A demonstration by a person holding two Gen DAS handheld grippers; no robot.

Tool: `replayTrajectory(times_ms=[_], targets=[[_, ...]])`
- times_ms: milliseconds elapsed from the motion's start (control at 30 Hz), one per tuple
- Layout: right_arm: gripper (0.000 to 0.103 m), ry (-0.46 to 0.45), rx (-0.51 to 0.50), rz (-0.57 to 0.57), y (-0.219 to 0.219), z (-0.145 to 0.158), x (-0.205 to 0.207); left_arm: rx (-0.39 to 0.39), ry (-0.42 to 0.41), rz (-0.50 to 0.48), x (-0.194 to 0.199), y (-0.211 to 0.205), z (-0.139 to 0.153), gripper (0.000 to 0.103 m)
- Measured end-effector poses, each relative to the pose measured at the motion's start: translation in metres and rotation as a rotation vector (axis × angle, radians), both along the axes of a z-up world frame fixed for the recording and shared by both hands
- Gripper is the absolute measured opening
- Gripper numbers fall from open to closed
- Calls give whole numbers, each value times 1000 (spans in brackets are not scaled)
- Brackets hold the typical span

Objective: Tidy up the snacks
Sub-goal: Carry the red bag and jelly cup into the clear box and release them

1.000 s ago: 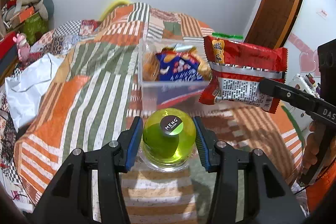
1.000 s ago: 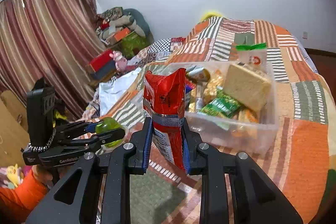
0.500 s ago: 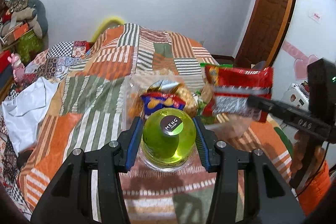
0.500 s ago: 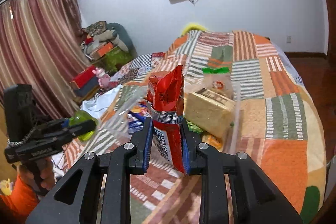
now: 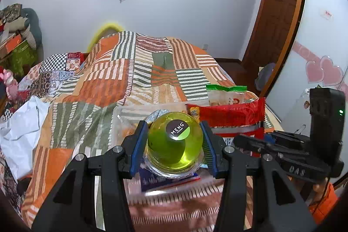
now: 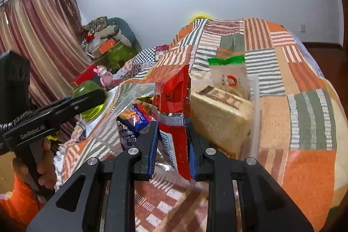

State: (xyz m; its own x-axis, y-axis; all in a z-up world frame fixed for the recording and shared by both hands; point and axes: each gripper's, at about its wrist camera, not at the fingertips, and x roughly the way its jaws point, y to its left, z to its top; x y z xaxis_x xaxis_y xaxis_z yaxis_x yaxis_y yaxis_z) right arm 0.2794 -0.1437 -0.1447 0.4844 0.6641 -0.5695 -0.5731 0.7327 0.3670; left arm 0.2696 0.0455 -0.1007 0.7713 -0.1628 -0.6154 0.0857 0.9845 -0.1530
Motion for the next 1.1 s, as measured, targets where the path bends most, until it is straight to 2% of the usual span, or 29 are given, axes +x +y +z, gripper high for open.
replayTrajectory(times_ms=[167, 333, 533, 700, 900, 1000, 1100], targets=[[23, -18, -35, 4, 7, -2, 1, 14, 28, -11, 25, -7, -12, 48], [28, 9, -44, -6, 1, -5, 3, 18, 60, -20, 41, -9, -26, 48], [32, 33, -57, -16, -6, -4, 0, -21, 93, -22, 42, -7, -37, 49], [44, -1, -49, -50, -15, 6, -9, -2, 71, -29, 30, -8, -29, 50], [47, -53, -36, -82, -26, 27, -20, -29, 16, -10, 3, -1, -5, 50], [47, -97, -28, -86, -29, 44, -30, -52, -34, 10, -17, 5, 14, 59], [47, -162, -28, -90, -32, 62, -46, -66, -94, 26, -37, 8, 35, 60]])
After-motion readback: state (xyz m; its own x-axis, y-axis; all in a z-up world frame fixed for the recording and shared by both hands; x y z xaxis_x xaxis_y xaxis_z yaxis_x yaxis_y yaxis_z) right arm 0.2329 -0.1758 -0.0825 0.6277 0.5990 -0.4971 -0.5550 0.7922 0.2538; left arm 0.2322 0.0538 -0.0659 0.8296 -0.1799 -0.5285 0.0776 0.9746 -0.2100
